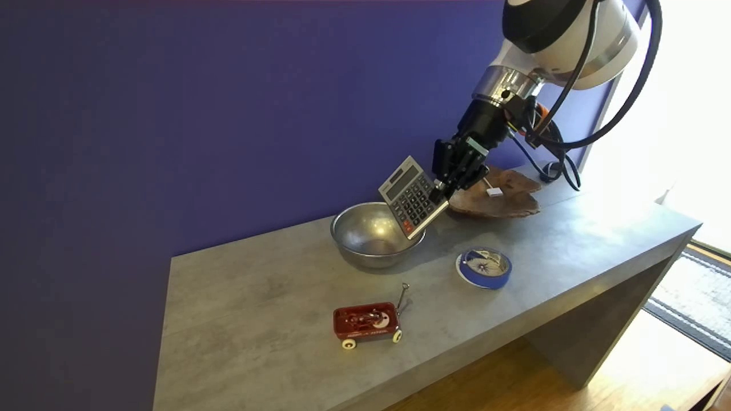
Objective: Put the calculator in the silver bowl
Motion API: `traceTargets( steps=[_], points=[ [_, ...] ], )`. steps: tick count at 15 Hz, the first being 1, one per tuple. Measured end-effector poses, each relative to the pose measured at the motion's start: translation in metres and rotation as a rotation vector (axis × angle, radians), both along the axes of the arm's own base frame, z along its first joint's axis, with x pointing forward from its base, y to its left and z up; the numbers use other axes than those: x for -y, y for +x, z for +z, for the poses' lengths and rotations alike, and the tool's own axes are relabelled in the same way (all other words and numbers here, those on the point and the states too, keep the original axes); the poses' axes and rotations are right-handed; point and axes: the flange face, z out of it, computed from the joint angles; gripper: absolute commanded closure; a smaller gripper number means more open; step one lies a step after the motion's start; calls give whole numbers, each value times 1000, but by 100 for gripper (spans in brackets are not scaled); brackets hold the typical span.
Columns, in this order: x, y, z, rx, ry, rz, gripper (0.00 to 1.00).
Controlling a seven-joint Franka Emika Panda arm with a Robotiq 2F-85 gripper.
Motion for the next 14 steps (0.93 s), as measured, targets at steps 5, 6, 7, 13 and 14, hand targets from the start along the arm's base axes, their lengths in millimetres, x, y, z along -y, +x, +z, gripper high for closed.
traceTargets(
  steps=[5,6,7,13,14],
  points=[
    [-14,10,17,-51,-72,14,96],
    [-13,9,15,-55,-74,15,96],
    [-12,9,13,-58,-74,15,96],
    [-10,33,23,-76,-48,-45,96],
    [-9,38,25,-99,-54,-62,96]
  ],
)
